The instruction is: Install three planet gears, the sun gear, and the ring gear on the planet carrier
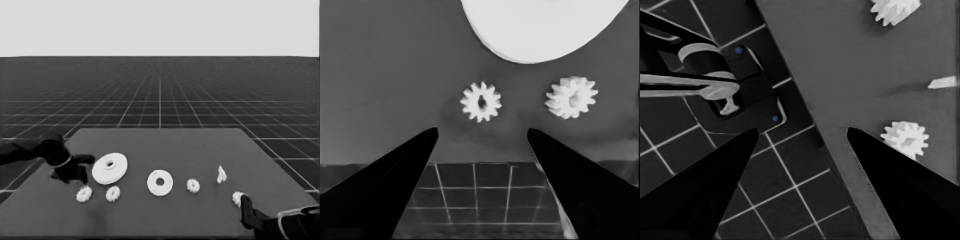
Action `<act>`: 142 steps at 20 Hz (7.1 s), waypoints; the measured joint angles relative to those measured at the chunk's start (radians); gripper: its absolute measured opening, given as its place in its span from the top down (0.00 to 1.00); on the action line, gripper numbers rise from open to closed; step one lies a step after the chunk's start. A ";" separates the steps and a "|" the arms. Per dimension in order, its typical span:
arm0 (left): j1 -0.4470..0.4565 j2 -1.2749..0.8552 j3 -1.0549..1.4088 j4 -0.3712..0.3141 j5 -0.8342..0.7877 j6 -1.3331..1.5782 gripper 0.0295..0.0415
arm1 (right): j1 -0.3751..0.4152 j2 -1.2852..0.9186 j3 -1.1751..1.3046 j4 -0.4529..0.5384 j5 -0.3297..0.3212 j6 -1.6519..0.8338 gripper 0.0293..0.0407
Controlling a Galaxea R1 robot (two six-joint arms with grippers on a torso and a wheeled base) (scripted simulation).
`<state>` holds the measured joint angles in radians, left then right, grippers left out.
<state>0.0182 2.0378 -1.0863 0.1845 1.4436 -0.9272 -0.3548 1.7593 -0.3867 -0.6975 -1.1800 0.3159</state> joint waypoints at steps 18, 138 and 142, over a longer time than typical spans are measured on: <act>0.230 0.090 -0.178 0.149 -0.153 0.025 0.86 | 0.000 0.000 0.000 0.000 0.000 0.000 0.19; 0.102 1.059 -0.904 0.082 -0.007 -0.193 0.26 | 0.000 0.000 0.000 0.000 0.000 0.000 0.19; 0.102 1.059 -0.904 0.082 -0.007 -0.193 0.25 | 0.000 0.000 0.000 0.000 0.000 0.000 0.19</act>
<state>0.1206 3.0971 -1.9904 0.2663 1.4366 -1.1203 -0.3547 1.7592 -0.3868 -0.6977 -1.1801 0.3159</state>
